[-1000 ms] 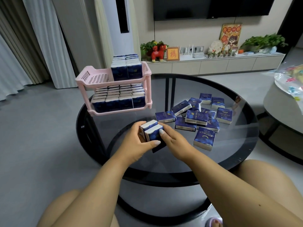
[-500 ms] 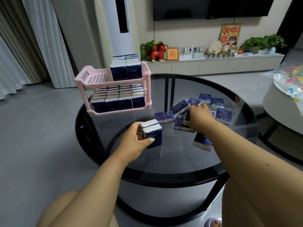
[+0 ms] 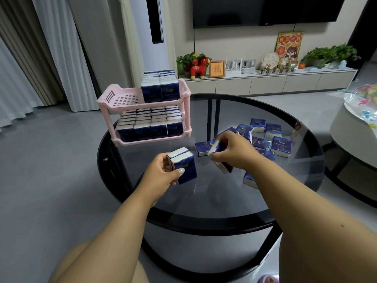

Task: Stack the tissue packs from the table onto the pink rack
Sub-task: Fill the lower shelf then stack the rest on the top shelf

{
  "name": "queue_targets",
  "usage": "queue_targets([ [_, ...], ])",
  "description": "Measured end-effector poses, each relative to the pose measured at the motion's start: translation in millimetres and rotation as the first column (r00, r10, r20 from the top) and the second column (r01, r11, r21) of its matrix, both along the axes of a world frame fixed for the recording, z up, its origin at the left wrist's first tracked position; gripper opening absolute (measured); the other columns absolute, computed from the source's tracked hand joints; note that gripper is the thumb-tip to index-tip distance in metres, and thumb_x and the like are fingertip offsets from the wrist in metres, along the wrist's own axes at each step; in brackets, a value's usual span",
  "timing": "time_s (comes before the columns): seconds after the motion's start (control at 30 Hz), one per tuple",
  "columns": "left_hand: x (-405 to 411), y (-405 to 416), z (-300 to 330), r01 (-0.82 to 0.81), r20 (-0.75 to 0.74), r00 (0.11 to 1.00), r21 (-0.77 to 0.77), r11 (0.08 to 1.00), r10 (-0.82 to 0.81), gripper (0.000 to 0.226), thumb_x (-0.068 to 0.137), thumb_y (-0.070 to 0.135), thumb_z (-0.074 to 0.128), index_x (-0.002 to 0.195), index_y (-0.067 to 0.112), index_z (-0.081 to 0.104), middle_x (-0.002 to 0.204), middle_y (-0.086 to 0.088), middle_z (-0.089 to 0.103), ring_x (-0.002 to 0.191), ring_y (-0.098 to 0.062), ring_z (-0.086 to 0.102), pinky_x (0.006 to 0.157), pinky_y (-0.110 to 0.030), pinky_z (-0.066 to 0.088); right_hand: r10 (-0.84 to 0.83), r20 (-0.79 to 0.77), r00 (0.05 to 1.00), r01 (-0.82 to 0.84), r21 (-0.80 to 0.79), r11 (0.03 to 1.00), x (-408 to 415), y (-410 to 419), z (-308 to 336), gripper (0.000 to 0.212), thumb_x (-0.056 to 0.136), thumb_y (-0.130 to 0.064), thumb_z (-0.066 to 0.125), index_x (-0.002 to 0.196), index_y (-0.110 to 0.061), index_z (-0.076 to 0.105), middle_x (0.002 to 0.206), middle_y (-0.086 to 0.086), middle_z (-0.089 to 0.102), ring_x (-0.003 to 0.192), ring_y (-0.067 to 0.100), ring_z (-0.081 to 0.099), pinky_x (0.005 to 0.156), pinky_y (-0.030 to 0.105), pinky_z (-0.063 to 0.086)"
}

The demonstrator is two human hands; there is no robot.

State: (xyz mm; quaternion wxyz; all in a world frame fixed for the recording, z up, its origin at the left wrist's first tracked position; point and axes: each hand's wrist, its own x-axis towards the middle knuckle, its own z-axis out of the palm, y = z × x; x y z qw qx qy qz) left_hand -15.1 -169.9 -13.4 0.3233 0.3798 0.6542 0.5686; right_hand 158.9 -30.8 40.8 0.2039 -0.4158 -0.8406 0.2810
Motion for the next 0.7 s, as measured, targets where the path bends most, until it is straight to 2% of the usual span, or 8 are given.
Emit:
queue_targets([
  [0.1, -0.7, 0.9, -0.7, 0.012, 0.033, 0.999, 0.020, 1.000, -0.012, 0.046, 0.085, 0.002, 0.069, 0.125, 0.016, 0.051, 0.115, -0.003, 0.066, 0.085, -0.015, 0.065, 0.060, -0.026, 0.051, 0.027, -0.311, 0.950, -0.107, -0.242, 0.964, -2.2, -20.2, -7.6, 0.047, 0.069, -0.022, 0.082, 0.106, -0.019, 0.054, 0.099, -0.005, 0.063, 0.093, 0.013, 0.062, 0.082, 0.029, 0.054],
  [0.17, 0.8, 1.4, -0.3, 0.024, 0.052, 0.998, 0.035, 0.999, -0.026, 0.044, 0.087, 0.003, 0.067, 0.126, 0.015, 0.051, 0.114, -0.004, 0.067, 0.079, -0.014, 0.064, 0.061, -0.025, 0.052, 0.070, -0.352, 0.933, -0.162, -0.240, 0.957, -3.6, -31.9, -20.2, 0.052, 0.069, -0.021, 0.083, 0.112, -0.021, 0.054, 0.100, -0.013, 0.060, 0.091, 0.002, 0.059, 0.076, 0.013, 0.050],
  [0.23, 2.1, 1.1, -0.2, 0.033, 0.073, 0.997, 0.042, 0.999, -0.036, 0.042, 0.089, 0.004, 0.065, 0.128, 0.012, 0.051, 0.110, -0.005, 0.067, 0.074, -0.012, 0.062, 0.061, -0.023, 0.053, 0.099, -0.335, 0.937, -0.164, -0.171, 0.972, -7.1, -39.5, -32.8, 0.059, 0.068, -0.024, 0.083, 0.119, -0.023, 0.054, 0.103, -0.016, 0.057, 0.089, -0.004, 0.055, 0.071, 0.005, 0.044],
  [0.37, 3.4, -2.5, 1.3, 0.063, 0.112, 0.991, 0.070, 0.995, -0.071, 0.042, 0.090, 0.016, 0.065, 0.129, 0.011, 0.052, 0.106, -0.004, 0.069, 0.076, -0.012, 0.063, 0.064, -0.025, 0.051, 0.105, -0.331, 0.938, -0.136, -0.072, 0.988, -14.8, -42.9, -49.6, 0.061, 0.073, -0.033, 0.078, 0.128, -0.022, 0.054, 0.116, -0.007, 0.055, 0.103, 0.007, 0.052, 0.086, 0.019, 0.044],
  [0.47, 5.8, -6.1, 3.5, 0.097, 0.085, 0.991, 0.069, 0.993, -0.103, 0.057, 0.072, 0.027, 0.074, 0.124, 0.021, 0.052, 0.115, 0.003, 0.068, 0.091, -0.013, 0.067, 0.067, -0.025, 0.051, 0.100, -0.387, 0.917, -0.160, -0.126, 0.979, -16.6, -49.7, -55.5, 0.046, 0.085, -0.034, 0.066, 0.128, -0.026, 0.050, 0.119, -0.013, 0.054, 0.109, 0.002, 0.052, 0.094, 0.023, 0.044],
  [0.53, 8.8, -6.1, 1.7, 0.107, 0.053, 0.992, 0.072, 0.992, -0.111, 0.060, 0.067, 0.020, 0.080, 0.120, 0.027, 0.052, 0.117, 0.006, 0.067, 0.095, -0.009, 0.068, 0.069, -0.022, 0.052, 0.094, -0.439, 0.893, -0.197, -0.195, 0.961, -17.4, -54.6, -60.6, 0.036, 0.093, -0.031, 0.057, 0.127, -0.028, 0.048, 0.120, -0.014, 0.057, 0.111, -0.001, 0.053, 0.094, 0.020, 0.043],
  [0.6, 10.4, -2.7, -3.3, 0.102, 0.021, 0.994, 0.071, 0.992, -0.103, 0.063, 0.066, 0.009, 0.085, 0.116, 0.030, 0.052, 0.118, 0.005, 0.066, 0.099, -0.009, 0.067, 0.077, -0.023, 0.054, 0.086, -0.433, 0.897, -0.197, -0.217, 0.956, -18.3, -56.6, -63.4, 0.037, 0.098, -0.032, 0.046, 0.133, -0.024, 0.046, 0.125, -0.011, 0.057, 0.115, 0.001, 0.052, 0.093, 0.016, 0.040],
  [0.7, 9.3, 3.6, -8.1, 0.084, -0.105, 0.991, 0.015, 0.996, -0.082, 0.072, 0.059, 0.014, 0.092, 0.113, 0.037, 0.050, 0.118, 0.009, 0.065, 0.108, -0.009, 0.064, 0.091, -0.030, 0.053, 0.072, -0.460, 0.885, -0.214, -0.266, 0.940, -19.2, -59.0, -63.7, 0.040, 0.100, -0.038, 0.037, 0.137, -0.025, 0.045, 0.127, -0.010, 0.056, 0.118, 0.003, 0.051, 0.100, 0.023, 0.039],
])
